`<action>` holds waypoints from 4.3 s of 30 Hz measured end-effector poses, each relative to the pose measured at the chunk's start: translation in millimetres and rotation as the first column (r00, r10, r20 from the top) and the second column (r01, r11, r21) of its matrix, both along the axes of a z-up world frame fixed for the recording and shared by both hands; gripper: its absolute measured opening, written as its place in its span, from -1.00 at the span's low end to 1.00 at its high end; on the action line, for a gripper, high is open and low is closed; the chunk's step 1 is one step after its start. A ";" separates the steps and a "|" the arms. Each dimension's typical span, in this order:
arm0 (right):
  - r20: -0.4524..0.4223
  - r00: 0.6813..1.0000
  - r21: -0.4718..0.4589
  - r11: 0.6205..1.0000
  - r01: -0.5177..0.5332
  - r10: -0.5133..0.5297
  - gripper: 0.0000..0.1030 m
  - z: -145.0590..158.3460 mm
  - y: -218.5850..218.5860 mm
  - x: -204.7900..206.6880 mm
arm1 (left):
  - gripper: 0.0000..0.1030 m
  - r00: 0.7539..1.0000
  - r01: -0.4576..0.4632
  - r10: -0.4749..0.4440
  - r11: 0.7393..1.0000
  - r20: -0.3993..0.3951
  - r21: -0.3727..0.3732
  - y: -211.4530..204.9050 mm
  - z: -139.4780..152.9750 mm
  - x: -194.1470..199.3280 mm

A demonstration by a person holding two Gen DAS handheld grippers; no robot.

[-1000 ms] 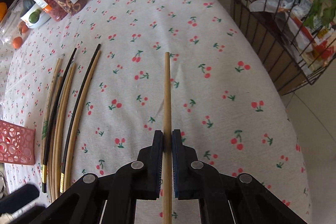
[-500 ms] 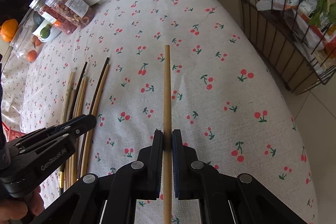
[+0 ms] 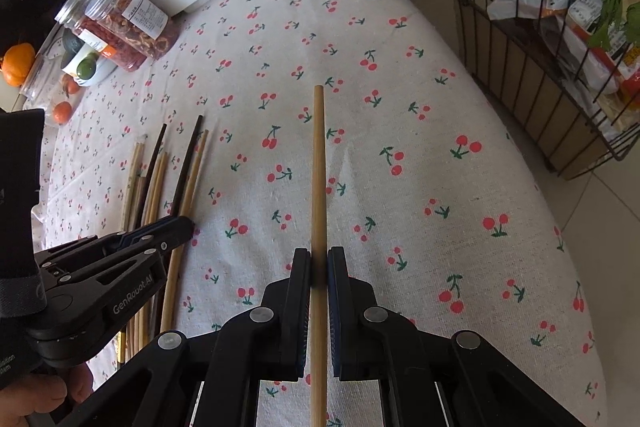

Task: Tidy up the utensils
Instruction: 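Grasp another wooden chopstick with the left tool, then lift both chopsticks upright and carry them over the pink basket, then lower the chopsticks into the basket and open both tools, then move the left tool down to the remaining chopsticks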

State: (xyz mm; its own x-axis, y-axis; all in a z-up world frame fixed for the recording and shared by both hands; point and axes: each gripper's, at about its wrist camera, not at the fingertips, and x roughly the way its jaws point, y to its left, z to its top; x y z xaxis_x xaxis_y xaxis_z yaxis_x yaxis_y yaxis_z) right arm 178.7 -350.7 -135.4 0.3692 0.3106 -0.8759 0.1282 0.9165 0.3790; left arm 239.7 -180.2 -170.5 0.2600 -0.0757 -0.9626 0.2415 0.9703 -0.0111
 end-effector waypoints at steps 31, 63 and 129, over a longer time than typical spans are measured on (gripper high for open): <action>0.544 0.833 -0.129 0.991 -0.034 0.100 -0.92 156.1 86.2 -86.8 | -0.88 0.661 0.119 0.251 0.895 0.707 -0.430 198.9 233.5 -211.7; 0.674 0.724 -0.005 0.981 -0.192 0.145 -0.92 169.6 193.5 -66.7 | -0.84 0.735 -0.127 0.320 0.931 0.597 -0.342 248.2 131.4 -126.8; 0.353 0.930 -0.312 0.950 0.014 0.102 0.93 96.0 57.2 -69.1 | 0.86 0.910 -0.050 0.071 0.997 0.410 -0.062 123.9 124.3 -170.8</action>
